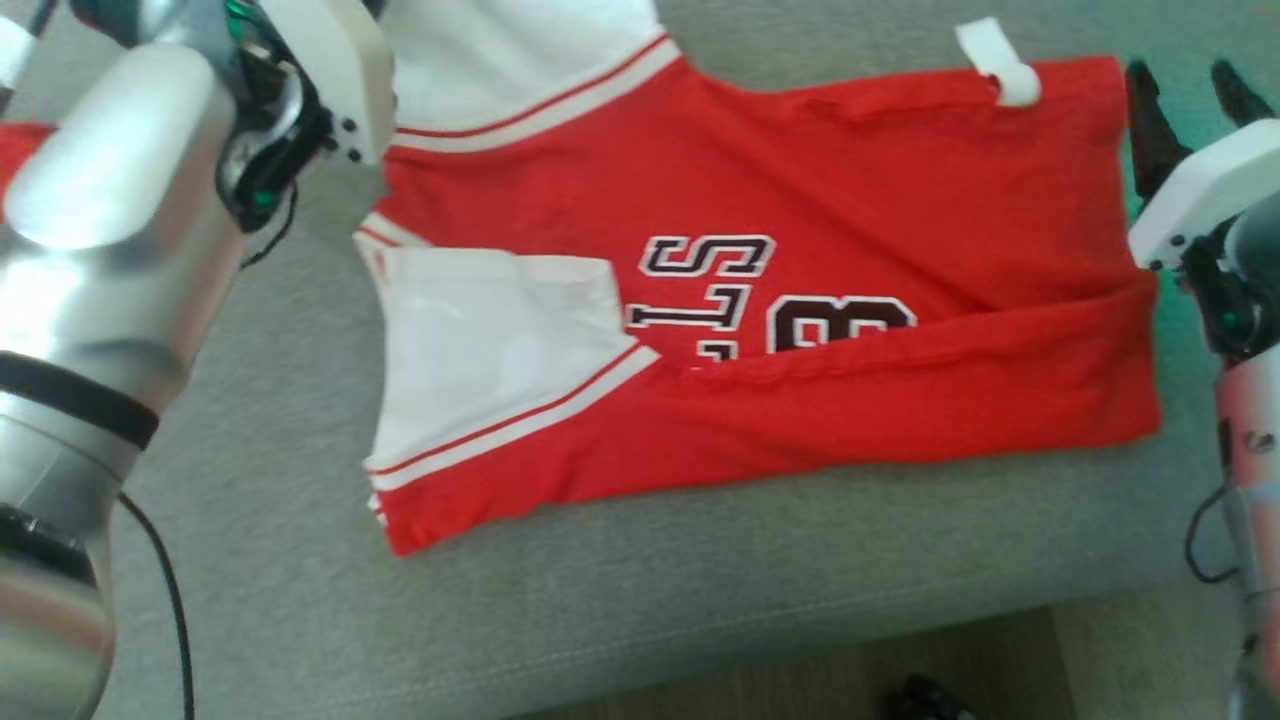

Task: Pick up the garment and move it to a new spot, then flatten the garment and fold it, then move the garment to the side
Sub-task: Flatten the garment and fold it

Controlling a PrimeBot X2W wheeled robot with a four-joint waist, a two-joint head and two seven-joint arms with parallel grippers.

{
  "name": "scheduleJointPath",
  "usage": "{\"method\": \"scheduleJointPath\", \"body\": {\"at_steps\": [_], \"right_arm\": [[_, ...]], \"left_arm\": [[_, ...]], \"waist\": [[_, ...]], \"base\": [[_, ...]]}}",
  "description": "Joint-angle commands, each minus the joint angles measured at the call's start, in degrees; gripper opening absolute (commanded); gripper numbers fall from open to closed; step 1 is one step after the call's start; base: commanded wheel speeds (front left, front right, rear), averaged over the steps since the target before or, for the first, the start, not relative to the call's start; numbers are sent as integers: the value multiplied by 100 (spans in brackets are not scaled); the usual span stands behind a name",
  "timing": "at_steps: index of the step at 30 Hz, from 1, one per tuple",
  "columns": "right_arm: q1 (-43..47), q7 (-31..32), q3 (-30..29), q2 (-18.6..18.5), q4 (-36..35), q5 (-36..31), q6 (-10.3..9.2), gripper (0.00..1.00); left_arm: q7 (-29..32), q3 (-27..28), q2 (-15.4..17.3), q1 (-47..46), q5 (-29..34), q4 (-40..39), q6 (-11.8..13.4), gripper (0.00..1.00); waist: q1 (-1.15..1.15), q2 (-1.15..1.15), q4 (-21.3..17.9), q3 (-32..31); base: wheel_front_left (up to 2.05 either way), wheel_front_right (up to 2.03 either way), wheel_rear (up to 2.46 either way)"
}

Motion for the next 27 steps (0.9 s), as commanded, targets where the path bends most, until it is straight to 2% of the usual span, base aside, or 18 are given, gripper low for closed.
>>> {"method": "scheduleJointPath", "body": {"at_steps": [1, 11, 23, 24, 25, 27], "right_arm": [[-233, 87, 69, -154, -25, 70, 37, 100], [-649, 360, 313, -530, 897, 166, 37, 100], [-870, 466, 745, -567, 1354, 596, 37, 100], [-878, 481, 809, -588, 1371, 626, 37, 7], [-887, 475, 860, -628, 1393, 634, 37, 0], [-935, 402, 853, -694, 1458, 667, 37, 0]], "left_arm": [[-88, 172, 157, -208, -20, -181, 9, 0], [-158, 178, 138, -254, -72, -443, 35, 0], [-172, 169, 150, -305, -91, -484, 100, 0], [-178, 168, 159, -308, -89, -470, 106, 0], [-184, 167, 166, -310, -88, -455, 110, 0], [-198, 166, 175, -321, -84, -426, 131, 0]], "waist": [[0, 0, 194, -65], [0, 0, 450, 98], [0, 0, 477, 208], [0, 0, 471, 211], [0, 0, 468, 214], [0, 0, 466, 223]], "base": [[0, 0, 0], [0, 0, 0], [0, 0, 0], [0, 0, 0], [0, 0, 0], [0, 0, 0]]}}
